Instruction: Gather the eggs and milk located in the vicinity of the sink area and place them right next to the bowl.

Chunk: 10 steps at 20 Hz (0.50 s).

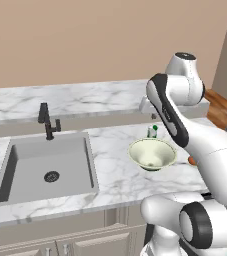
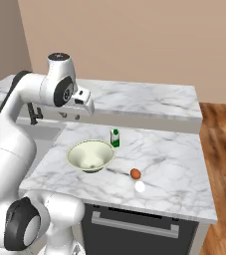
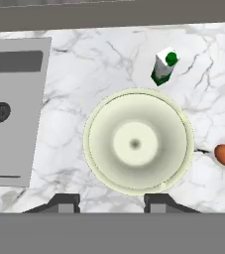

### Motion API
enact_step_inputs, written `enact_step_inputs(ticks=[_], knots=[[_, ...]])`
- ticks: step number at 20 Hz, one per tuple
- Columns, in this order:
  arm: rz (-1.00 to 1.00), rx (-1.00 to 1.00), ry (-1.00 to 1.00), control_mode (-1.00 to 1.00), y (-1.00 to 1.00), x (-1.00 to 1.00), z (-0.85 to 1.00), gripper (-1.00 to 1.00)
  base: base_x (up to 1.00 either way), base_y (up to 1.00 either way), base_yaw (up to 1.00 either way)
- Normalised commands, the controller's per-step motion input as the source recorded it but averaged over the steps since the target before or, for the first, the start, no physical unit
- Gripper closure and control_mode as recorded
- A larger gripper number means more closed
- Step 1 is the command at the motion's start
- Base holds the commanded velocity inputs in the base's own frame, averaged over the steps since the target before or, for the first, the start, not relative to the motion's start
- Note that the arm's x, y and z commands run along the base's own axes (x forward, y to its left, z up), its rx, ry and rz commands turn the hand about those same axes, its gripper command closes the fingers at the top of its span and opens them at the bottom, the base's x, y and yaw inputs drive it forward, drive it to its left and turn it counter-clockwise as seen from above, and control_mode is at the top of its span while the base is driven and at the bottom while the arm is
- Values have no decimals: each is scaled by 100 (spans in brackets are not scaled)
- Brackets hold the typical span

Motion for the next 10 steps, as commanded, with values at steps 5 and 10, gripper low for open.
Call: enact_step_inputs(ticks=[5, 10], knots=[[-8, -1, 0, -100, -8, 38, -9, -100, 0, 0, 0], [-21, -7, 0, -100, -2, 92, -18, -100, 0, 0, 0]])
